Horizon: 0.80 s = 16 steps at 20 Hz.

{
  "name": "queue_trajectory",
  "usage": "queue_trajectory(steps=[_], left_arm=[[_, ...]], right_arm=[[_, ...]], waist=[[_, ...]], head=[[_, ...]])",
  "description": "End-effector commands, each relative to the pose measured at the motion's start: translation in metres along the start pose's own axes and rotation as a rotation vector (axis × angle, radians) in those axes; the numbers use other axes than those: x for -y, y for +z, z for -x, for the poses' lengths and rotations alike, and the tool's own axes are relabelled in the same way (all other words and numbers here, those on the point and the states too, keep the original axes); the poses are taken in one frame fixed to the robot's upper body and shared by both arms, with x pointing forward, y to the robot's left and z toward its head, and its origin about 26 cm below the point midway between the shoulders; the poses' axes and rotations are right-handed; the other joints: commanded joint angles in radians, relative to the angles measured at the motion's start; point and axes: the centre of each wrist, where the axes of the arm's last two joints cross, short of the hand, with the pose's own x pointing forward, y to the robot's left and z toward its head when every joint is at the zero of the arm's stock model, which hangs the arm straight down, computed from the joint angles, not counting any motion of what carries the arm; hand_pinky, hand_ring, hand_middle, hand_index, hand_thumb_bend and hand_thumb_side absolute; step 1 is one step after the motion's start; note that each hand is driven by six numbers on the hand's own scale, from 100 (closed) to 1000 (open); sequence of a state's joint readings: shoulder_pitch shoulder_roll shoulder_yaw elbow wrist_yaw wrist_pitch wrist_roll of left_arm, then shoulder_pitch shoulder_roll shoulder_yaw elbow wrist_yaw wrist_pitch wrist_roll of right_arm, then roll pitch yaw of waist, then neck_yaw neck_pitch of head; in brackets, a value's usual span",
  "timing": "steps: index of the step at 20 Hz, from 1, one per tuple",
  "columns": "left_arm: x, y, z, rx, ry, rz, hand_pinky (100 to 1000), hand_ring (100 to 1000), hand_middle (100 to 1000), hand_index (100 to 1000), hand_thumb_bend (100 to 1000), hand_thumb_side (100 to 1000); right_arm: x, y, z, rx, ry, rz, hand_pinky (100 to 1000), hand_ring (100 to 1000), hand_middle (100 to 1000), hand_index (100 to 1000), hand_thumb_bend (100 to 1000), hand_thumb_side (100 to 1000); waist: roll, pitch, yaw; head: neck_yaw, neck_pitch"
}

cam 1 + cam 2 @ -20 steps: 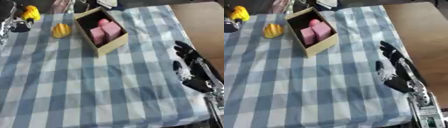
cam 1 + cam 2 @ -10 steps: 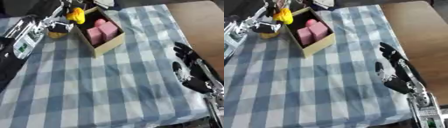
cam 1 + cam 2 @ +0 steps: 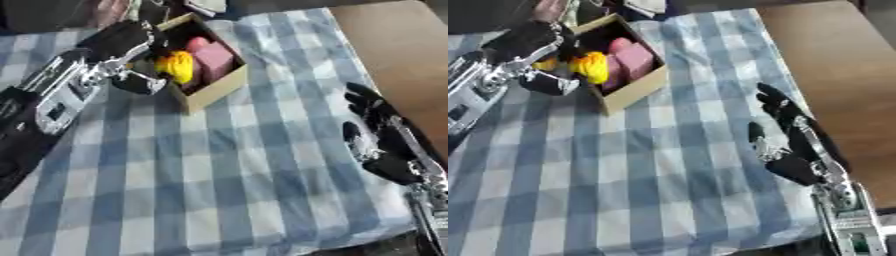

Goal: Pick up objects on the table and place them in the box.

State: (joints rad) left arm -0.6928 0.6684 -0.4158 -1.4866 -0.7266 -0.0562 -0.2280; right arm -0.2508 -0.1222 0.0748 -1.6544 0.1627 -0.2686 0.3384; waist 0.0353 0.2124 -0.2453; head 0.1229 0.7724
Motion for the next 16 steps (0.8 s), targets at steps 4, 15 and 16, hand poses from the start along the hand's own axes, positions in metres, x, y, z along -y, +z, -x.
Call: queue_trajectory(steps=[4, 15, 16], left_arm=[[-0.007, -0.006, -0.001, -0.009, -0.035, -0.03, 585, 474, 440, 617, 214, 136], [0.007, -0.026, 0.0, -0.033, -0.071, -0.064, 677, 628, 649, 791, 337, 172], [0.007, -0.026, 0.0, -0.028, -0.08, -0.057, 688, 646, 670, 799, 355, 209]], right_arm=[[0.004, -0.004, -0.005, 0.026, 0.012, -0.005, 1000, 1000, 1000, 1000, 100, 378], [0.002, -0.005, -0.005, 0.03, 0.004, -0.011, 1000, 1000, 1000, 1000, 100, 376], [0.002, -0.005, -0.005, 0.03, 0.004, -0.01, 1000, 1000, 1000, 1000, 100, 376]], waist=[[-0.011, -0.03, -0.002], [-0.014, -0.031, -0.011], [-0.014, -0.031, -0.011]], head=[[0.0, -0.002], [0.003, -0.002], [0.002, -0.002]])
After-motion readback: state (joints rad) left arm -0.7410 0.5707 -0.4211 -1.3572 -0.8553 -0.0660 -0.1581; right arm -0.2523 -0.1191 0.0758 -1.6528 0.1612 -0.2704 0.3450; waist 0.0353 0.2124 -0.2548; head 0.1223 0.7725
